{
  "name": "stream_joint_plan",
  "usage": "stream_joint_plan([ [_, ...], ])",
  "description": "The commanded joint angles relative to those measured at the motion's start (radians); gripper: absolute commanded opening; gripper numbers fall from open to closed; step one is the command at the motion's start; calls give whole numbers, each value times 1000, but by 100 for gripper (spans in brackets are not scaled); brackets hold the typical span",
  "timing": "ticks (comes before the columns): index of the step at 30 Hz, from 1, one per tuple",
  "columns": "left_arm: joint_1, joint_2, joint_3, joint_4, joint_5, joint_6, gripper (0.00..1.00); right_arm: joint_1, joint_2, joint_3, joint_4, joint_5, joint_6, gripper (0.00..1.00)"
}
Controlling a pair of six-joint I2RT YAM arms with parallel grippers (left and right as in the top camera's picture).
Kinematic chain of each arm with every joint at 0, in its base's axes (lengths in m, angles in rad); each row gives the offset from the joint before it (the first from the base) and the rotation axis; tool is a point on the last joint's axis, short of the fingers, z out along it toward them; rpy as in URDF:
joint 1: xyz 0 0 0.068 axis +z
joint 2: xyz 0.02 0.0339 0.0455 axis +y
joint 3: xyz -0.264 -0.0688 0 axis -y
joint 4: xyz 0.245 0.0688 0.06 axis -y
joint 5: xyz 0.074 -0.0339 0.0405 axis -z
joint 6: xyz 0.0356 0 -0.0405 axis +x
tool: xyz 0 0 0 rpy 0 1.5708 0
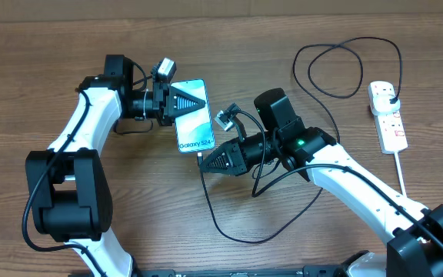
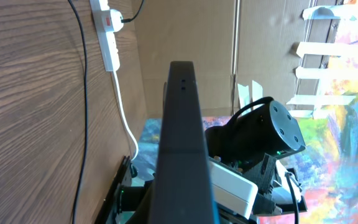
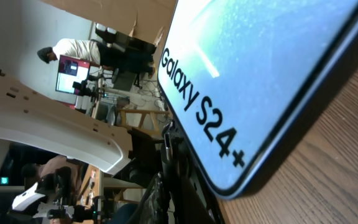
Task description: Plug charger to phone and switch on socket
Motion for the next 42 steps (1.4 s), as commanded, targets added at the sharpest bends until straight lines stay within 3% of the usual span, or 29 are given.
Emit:
stream_joint_plan([
  [1, -8, -15, 21, 19, 46, -64, 4, 3, 1, -4, 2, 19, 1, 4],
  [42, -42, -15, 21, 147, 48, -96, 4, -36, 1, -4, 3, 37, 76, 4],
])
